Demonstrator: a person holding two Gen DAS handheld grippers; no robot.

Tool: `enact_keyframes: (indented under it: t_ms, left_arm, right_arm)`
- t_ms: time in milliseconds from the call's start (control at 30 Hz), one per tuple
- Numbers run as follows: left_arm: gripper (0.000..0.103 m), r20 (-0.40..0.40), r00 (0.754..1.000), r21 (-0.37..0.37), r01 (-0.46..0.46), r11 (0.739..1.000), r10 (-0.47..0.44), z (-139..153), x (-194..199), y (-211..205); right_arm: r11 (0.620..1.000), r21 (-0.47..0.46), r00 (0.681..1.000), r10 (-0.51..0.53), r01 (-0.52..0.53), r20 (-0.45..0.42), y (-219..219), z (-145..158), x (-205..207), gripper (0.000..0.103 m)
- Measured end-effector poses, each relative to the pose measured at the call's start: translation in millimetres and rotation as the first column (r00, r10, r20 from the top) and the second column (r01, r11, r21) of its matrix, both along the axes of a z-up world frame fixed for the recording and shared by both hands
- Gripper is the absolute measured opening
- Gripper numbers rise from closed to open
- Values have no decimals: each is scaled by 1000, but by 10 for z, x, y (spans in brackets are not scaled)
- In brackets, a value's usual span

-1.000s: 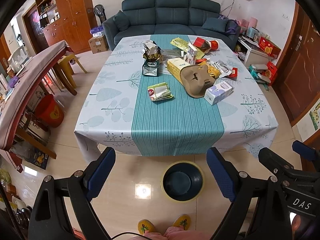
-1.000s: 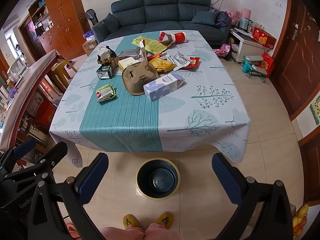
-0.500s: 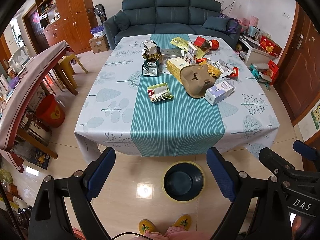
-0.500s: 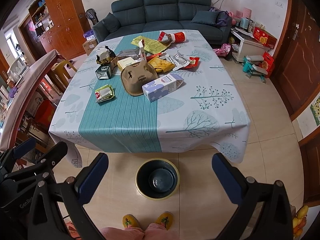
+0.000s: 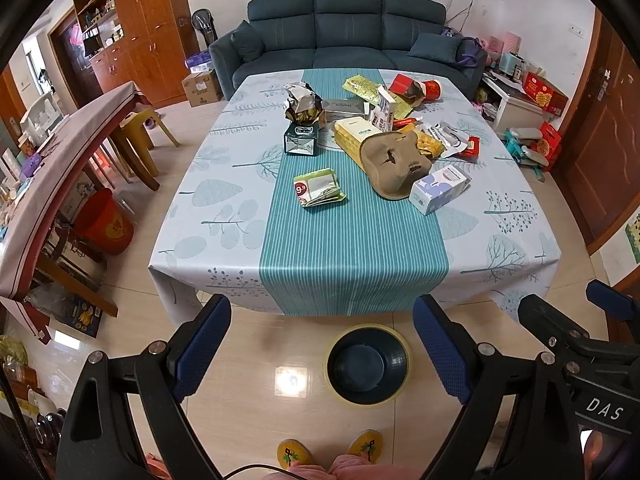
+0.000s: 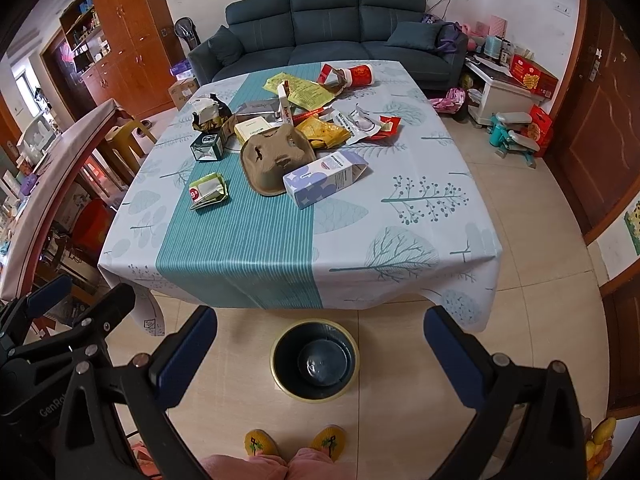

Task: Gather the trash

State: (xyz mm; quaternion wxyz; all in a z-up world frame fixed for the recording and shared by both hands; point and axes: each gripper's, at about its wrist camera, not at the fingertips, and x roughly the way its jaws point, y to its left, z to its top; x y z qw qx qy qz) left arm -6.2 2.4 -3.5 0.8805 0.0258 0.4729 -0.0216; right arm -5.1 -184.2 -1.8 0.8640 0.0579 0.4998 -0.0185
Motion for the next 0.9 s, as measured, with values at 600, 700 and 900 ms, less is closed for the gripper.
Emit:
enact_keyframes:
  t_ms: [600,700,900]
  left_arm:
    - [91,6,999,3,-52,999,52,117,114,-19]
    - [91,17,998,0,-60,998,60,160,179,12]
    - [91,30,997,-24,-64,998,65,190,444,152]
  right_arm:
    - [999,14,999,31,-32,28,-24,81,127,103]
    - [999,19,999,27,-27,40,-26,105,171,102]
    - [999,13,998,30,-31,53,33,124,351,98]
